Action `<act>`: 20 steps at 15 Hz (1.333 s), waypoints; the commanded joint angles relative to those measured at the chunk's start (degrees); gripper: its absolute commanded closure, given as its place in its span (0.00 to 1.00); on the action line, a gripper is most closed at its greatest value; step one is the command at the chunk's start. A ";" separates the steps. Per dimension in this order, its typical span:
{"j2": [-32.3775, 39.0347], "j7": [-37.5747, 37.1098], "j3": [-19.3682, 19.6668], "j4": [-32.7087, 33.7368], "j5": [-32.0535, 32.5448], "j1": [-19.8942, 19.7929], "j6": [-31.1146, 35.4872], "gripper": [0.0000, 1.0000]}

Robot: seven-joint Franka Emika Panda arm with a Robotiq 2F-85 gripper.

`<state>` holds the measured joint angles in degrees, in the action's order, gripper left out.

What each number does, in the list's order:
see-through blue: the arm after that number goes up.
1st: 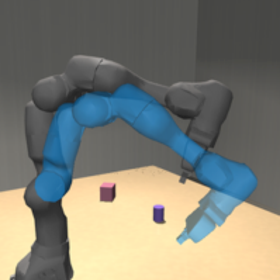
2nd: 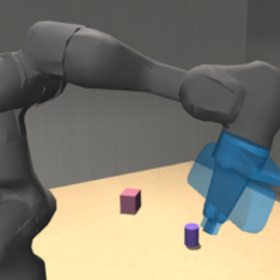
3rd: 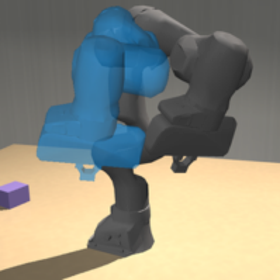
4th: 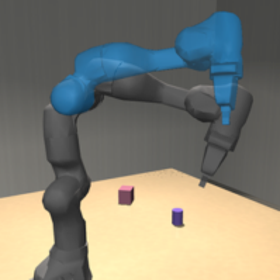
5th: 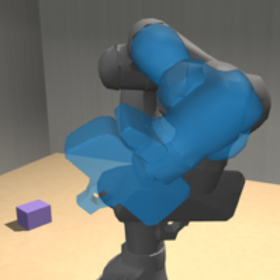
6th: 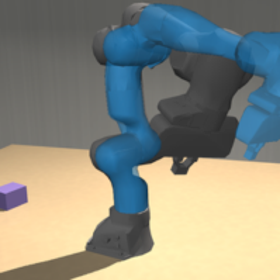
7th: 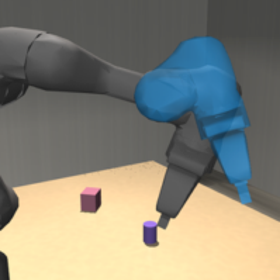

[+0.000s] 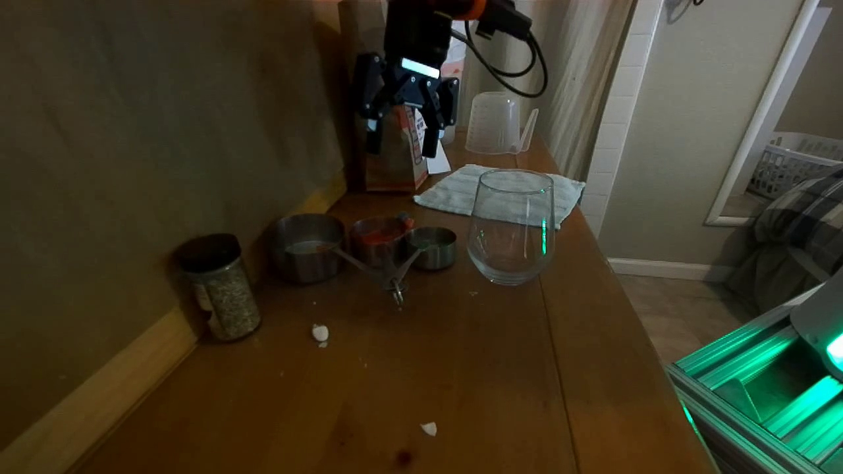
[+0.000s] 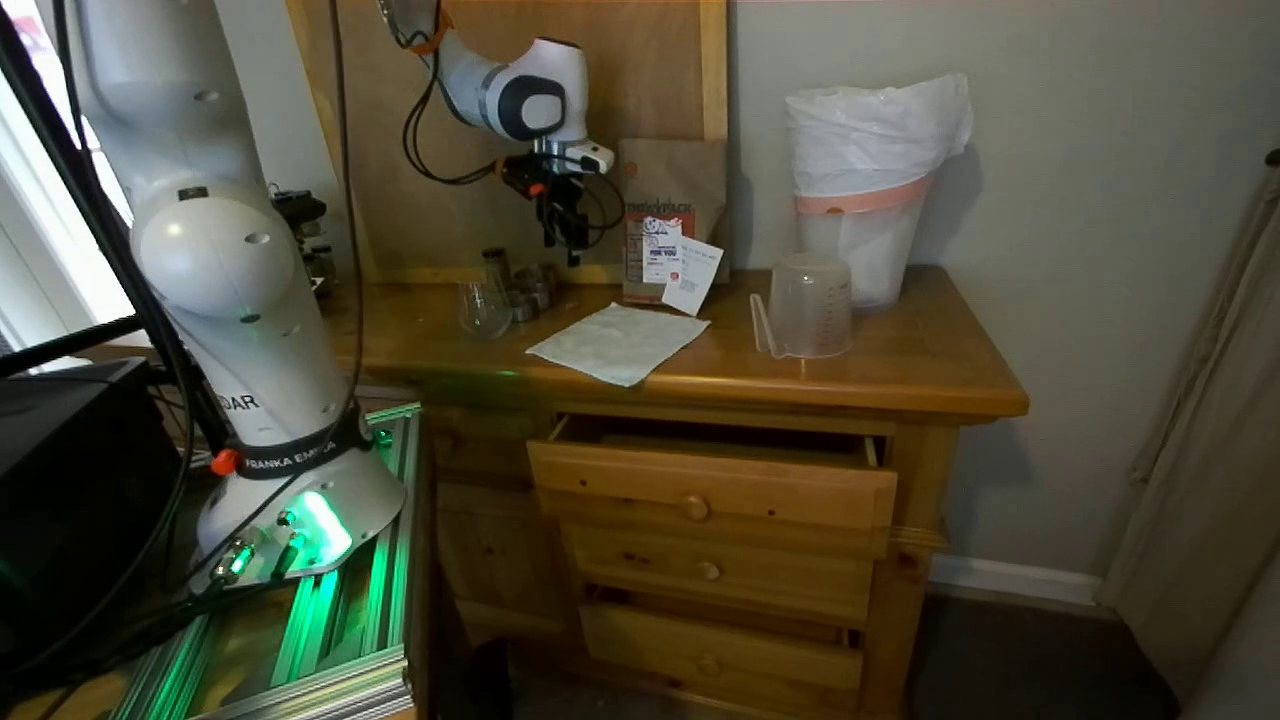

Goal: Pick up the piece of candy from the table, put it on the white cloth and then fold the white cloth

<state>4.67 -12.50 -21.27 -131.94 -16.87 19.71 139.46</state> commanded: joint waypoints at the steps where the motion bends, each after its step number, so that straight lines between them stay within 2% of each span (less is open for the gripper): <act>1: 4.45 -4.30 0.59 2.13 5.47 1.45 2.34 0.00; 4: 6.08 -7.05 1.51 2.32 10.42 2.23 2.06 0.00; 7: 7.21 -8.41 1.91 2.60 11.88 2.46 2.11 0.02; 8: 7.54 -8.69 2.06 2.75 12.22 2.53 2.01 0.26; 9: 7.82 -8.86 2.20 2.85 12.61 2.63 2.04 0.27; 18: 10.93 -8.63 2.15 4.09 11.77 3.65 2.18 0.92; 20: 11.32 -8.86 2.29 4.33 11.56 3.72 2.43 0.97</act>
<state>14.40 -19.58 -20.04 -129.21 -6.19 22.25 141.28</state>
